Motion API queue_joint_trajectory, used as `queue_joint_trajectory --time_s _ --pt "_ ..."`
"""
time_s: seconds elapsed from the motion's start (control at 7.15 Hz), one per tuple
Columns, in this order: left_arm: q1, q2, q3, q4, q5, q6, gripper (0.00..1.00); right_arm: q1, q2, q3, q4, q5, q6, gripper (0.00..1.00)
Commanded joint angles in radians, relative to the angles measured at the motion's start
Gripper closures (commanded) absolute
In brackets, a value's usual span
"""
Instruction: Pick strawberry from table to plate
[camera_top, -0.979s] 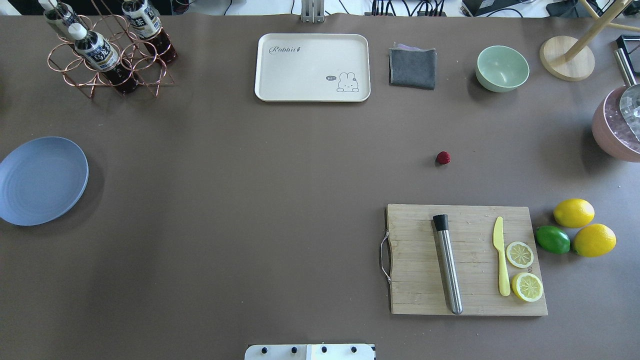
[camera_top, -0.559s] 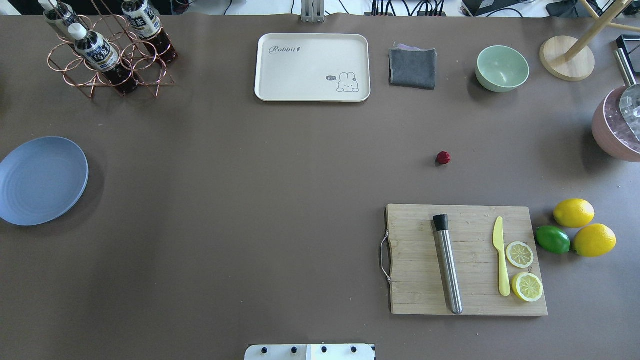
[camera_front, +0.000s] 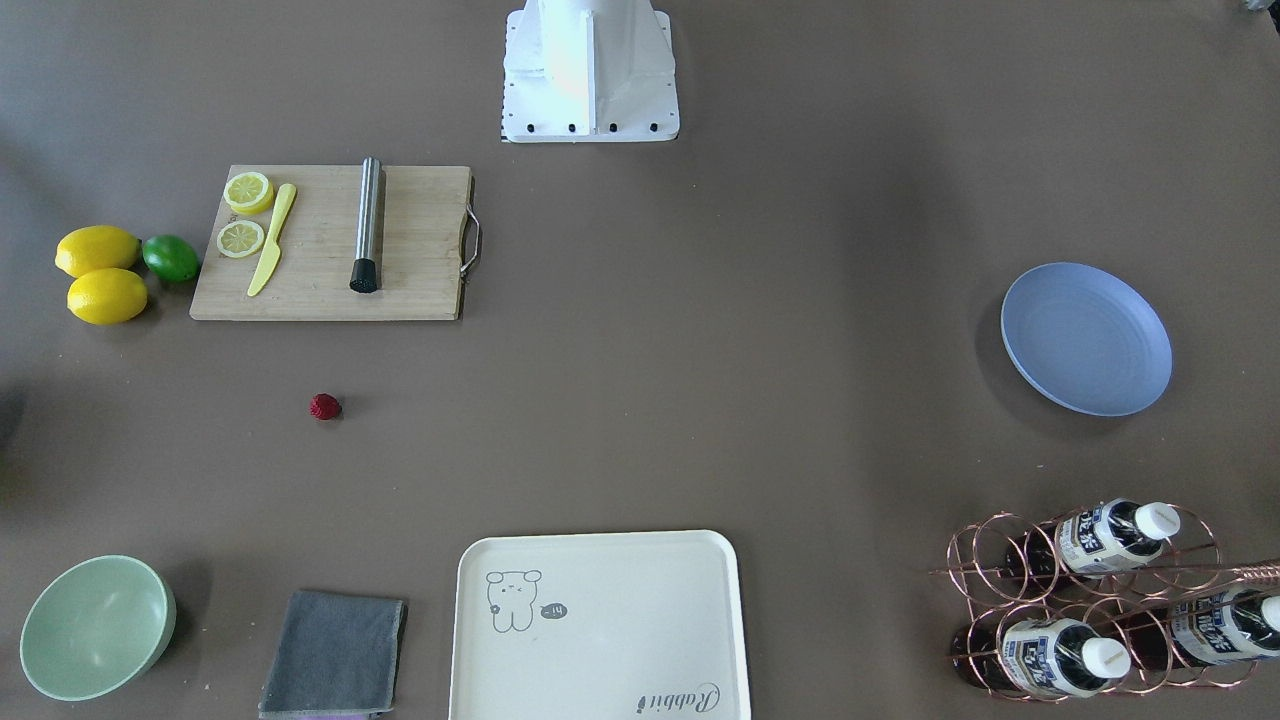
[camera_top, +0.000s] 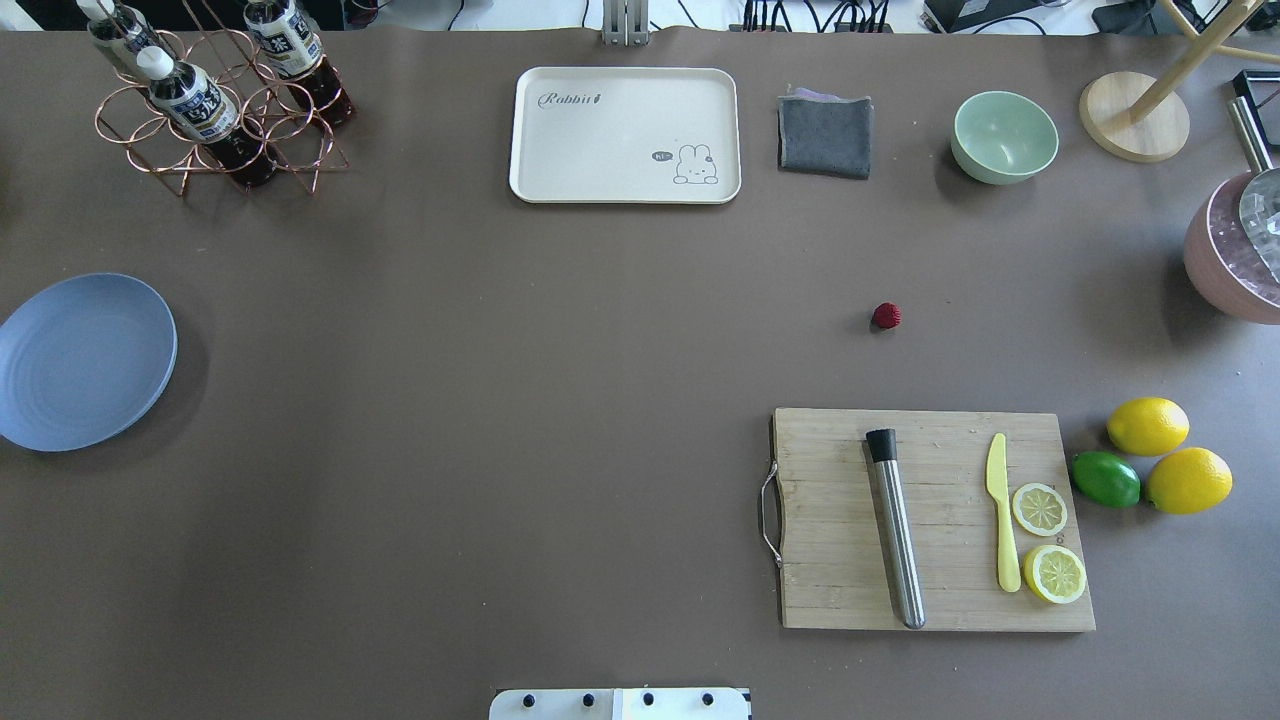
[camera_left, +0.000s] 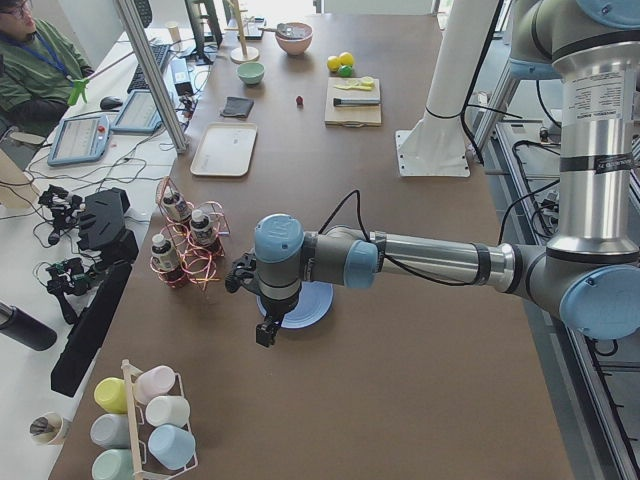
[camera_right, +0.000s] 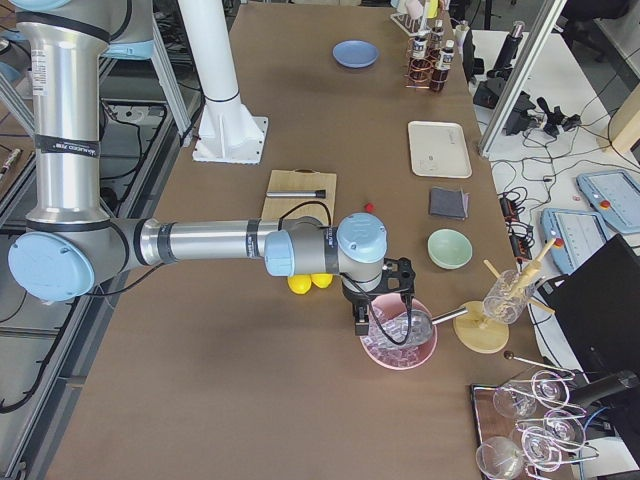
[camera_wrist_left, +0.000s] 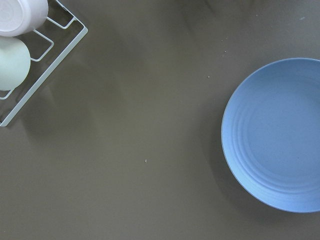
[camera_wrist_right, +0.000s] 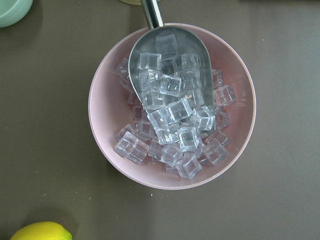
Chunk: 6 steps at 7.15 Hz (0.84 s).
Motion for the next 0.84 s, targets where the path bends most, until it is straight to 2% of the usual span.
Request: queue_joint_trajectory --time_s 0.0,0.7 --pt "0.0 -0.008 -0.018 -0.003 -0.002 -0.001 0.02 0.0 0.0 0.0 0.001 -0.002 -0.001 0.0" --pt "0.0 -0.025 -0.004 -0.022 0.001 -0.003 0.02 0.0 -0.005 0.005 0.004 -0.002 -0.001 0.0"
